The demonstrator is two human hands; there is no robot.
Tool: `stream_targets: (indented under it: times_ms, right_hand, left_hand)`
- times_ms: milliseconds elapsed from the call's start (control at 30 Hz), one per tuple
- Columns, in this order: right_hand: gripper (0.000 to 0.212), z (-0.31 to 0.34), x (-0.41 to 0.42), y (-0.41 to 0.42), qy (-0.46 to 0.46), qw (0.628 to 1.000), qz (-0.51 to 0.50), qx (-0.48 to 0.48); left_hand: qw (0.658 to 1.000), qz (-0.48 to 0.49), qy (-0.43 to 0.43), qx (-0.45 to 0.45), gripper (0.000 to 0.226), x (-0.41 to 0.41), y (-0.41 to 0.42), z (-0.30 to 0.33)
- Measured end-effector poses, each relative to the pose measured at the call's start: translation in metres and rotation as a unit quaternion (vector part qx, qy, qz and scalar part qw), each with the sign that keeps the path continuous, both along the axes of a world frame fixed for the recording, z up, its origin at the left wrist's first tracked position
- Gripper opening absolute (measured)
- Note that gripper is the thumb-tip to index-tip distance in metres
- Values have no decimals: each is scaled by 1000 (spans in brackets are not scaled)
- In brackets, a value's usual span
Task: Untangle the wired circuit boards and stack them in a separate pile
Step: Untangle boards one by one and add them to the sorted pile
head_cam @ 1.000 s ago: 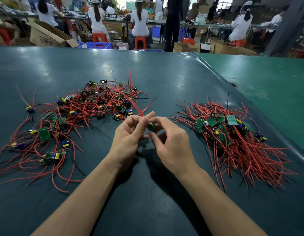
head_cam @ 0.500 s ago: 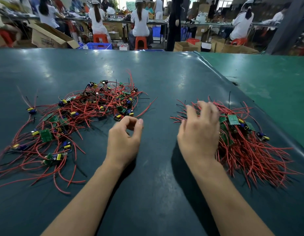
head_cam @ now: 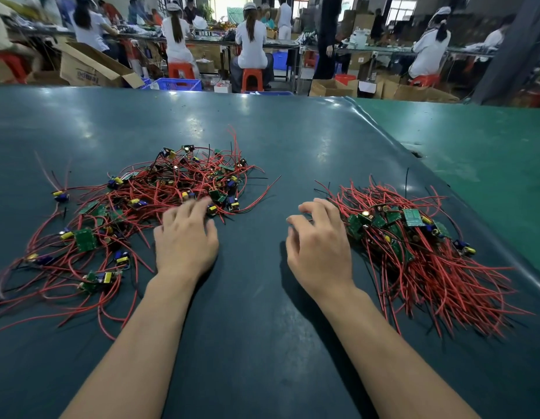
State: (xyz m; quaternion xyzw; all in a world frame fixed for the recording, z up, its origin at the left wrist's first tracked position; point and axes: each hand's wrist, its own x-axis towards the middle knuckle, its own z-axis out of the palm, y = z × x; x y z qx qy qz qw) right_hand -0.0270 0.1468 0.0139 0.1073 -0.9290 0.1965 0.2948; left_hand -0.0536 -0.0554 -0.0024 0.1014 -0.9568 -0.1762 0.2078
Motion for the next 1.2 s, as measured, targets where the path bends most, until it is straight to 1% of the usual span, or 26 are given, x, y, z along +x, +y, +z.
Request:
stream_targets:
  times_ms: [67, 133, 233, 333, 400, 467, 567, 600, 667, 700, 800, 867, 1000, 1067, 1200]
  right_hand:
    - [7, -1, 0, -1, -1, 1000, 13, 1]
    - [6, -2, 0, -2, 4, 1000, 22, 4]
    - [7, -3, -1, -3, 3, 999, 33, 2]
    - [7, -6, 0, -2, -2, 999, 42, 3]
    - [7, -7, 1, 0, -5, 999, 45, 2]
    - [7, -8, 2, 2, -4, 999, 47, 1]
    - [7, -9, 2, 4, 0, 999, 49, -2]
    - [7, -9, 2, 4, 1, 999, 50, -4]
    - [7, -9, 2, 5, 3, 999, 54, -8]
    - [6, -9, 2, 4, 5, 998, 56, -9]
    - [5, -10, 1, 3, 10, 998, 61, -14]
    - [5, -11, 0, 4, 10, 998, 65, -18]
    - [7, -12, -3, 5, 5, 997, 68, -28]
    - [7, -12, -4, 5, 1, 997, 70, -32]
    - [8, -13, -6, 8, -6, 997, 68, -34]
  left_hand:
    - [999, -1, -23, -33, 44, -2, 0, -4]
    - [998, -6, -17, -59, 46, -5, 2, -5]
    - [995, -19, -33, -94, 42, -8, 5, -7]
    - [996, 6, -25, -91, 43, -7, 4, -8]
    - [995, 12, -46, -89, 48, -7, 6, -7]
    - [995, 21, -54, -86, 43, -7, 8, -6]
    - [997, 30, 1, -76, 28, -3, 8, -4]
    - [996, 24, 22, -83, 22, -2, 8, -4]
    - [993, -12, 44, -107, 18, -1, 9, -3]
    - [992, -29, 39, -113, 20, -2, 10, -3]
    - [996, -24, -19, -88, 42, -7, 10, -6]
    - [996, -10, -35, -79, 45, -8, 10, -8]
    - [997, 21, 8, -77, 27, -5, 11, -3]
    - [996, 27, 16, -82, 23, -3, 11, -2]
    - [997, 34, 24, -59, 19, 7, 15, 1]
